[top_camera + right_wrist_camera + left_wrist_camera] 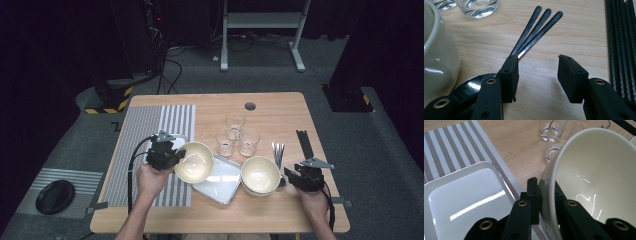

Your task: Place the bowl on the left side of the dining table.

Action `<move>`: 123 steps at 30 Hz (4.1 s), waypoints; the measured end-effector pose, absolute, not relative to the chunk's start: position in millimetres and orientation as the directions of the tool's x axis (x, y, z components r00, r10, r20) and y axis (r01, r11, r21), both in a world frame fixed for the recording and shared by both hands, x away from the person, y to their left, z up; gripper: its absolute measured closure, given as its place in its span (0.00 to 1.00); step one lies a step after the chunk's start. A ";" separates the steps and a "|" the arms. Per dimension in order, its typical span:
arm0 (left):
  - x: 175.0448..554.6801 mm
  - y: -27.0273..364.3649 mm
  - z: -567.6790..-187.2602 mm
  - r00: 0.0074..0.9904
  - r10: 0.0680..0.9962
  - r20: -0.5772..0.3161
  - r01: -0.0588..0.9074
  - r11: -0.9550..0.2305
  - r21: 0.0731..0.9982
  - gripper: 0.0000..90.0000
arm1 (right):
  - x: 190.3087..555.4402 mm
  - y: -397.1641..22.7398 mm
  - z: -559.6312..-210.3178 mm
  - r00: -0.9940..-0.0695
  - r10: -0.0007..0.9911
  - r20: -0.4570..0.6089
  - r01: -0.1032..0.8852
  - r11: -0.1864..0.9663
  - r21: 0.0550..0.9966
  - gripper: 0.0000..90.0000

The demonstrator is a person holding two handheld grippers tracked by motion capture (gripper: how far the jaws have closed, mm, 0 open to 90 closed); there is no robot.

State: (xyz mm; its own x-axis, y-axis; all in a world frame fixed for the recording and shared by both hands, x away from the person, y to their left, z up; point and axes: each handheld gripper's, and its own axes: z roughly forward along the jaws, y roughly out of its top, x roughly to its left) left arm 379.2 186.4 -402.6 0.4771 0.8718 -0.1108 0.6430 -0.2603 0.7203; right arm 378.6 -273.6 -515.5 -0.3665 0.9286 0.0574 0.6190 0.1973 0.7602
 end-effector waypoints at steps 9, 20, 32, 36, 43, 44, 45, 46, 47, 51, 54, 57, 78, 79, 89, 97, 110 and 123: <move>380.8 193.7 -401.8 0.464 0.880 -0.102 0.644 -0.256 0.721 0.92 | 381.2 -271.6 -519.4 -0.349 0.936 0.033 0.630 0.209 0.748 0.56; 381.9 203.2 -401.2 0.442 0.892 -0.100 0.650 -0.241 0.720 0.92 | 382.2 -269.1 -522.6 -0.343 0.939 0.017 0.633 0.218 0.743 0.51; 389.0 208.9 -407.0 0.409 0.906 -0.109 0.671 -0.218 0.709 0.92 | 381.7 -266.3 -522.9 -0.335 0.942 0.000 0.637 0.226 0.737 0.46; 392.7 211.8 -408.6 0.410 0.906 -0.105 0.674 -0.223 0.705 0.92 | 381.7 -266.1 -523.0 -0.331 0.944 0.000 0.637 0.223 0.738 0.46; 397.9 215.9 -412.4 0.389 0.914 -0.119 0.687 -0.201 0.699 0.92 | 381.6 -266.4 -523.0 -0.332 0.943 -0.003 0.638 0.226 0.736 0.45; 397.9 215.9 -412.4 0.389 0.914 -0.119 0.687 -0.201 0.699 0.92 | 381.6 -266.5 -523.1 -0.331 0.944 -0.004 0.637 0.226 0.737 0.45; 398.1 216.2 -412.5 0.382 0.917 -0.117 0.689 -0.198 0.697 0.92 | 381.6 -266.6 -522.9 -0.332 0.943 -0.003 0.638 0.227 0.735 0.45; 399.4 218.0 -412.6 0.397 0.912 -0.105 0.683 -0.217 0.697 0.92 | 381.7 -266.7 -522.9 -0.332 0.943 -0.004 0.638 0.227 0.736 0.45; 400.0 218.0 -413.2 0.377 0.919 -0.117 0.692 -0.195 0.695 0.92 | 381.7 -266.7 -523.0 -0.331 0.943 -0.003 0.638 0.227 0.736 0.45; 402.8 220.7 -412.8 0.382 0.917 -0.112 0.693 -0.205 0.691 0.92 | 382.0 -267.3 -523.2 -0.336 0.942 -0.009 0.633 0.233 0.739 0.45; 403.5 220.3 -412.7 0.366 0.923 -0.120 0.699 -0.187 0.690 0.92 | 381.5 -266.6 -522.8 -0.329 0.944 0.001 0.642 0.222 0.734 0.45; 405.7 221.3 -412.8 0.369 0.922 -0.120 0.693 -0.187 0.697 0.92 | 381.9 -267.0 -523.0 -0.332 0.943 -0.004 0.636 0.227 0.737 0.45; 412.9 234.1 -408.7 0.333 0.935 -0.120 0.706 -0.163 0.689 0.92 | 382.1 -267.4 -523.3 -0.334 0.942 -0.009 0.633 0.232 0.738 0.44; 413.7 235.0 -409.1 0.329 0.936 -0.126 0.706 -0.155 0.691 0.92 | 381.7 -267.0 -523.0 -0.331 0.944 -0.003 0.639 0.226 0.735 0.44; 415.5 241.5 -409.5 0.302 0.945 -0.128 0.711 -0.134 0.690 0.92 | 382.0 -267.0 -523.0 -0.330 0.944 -0.004 0.637 0.226 0.737 0.44; 418.5 249.0 -415.3 0.285 0.950 -0.124 0.728 -0.131 0.673 0.92 | 381.6 -266.2 -522.9 -0.321 0.947 0.005 0.643 0.214 0.735 0.44; 424.1 255.2 -415.4 0.234 0.961 -0.150 0.732 -0.072 0.677 0.92 | 382.0 -266.4 -523.0 -0.323 0.946 0.001 0.638 0.217 0.738 0.44; 437.1 258.8 -427.2 0.227 0.967 -0.113 0.745 -0.098 0.659 0.92 | 382.0 -266.6 -523.1 -0.325 0.946 0.001 0.639 0.219 0.738 0.44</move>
State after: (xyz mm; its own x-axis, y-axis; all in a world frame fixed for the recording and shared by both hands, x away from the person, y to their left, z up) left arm 437.1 258.8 -427.2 0.2267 0.9674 -0.1130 0.7455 -0.0977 0.6593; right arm 382.0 -266.6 -523.1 -0.3250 0.9457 0.0005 0.6387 0.2190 0.7376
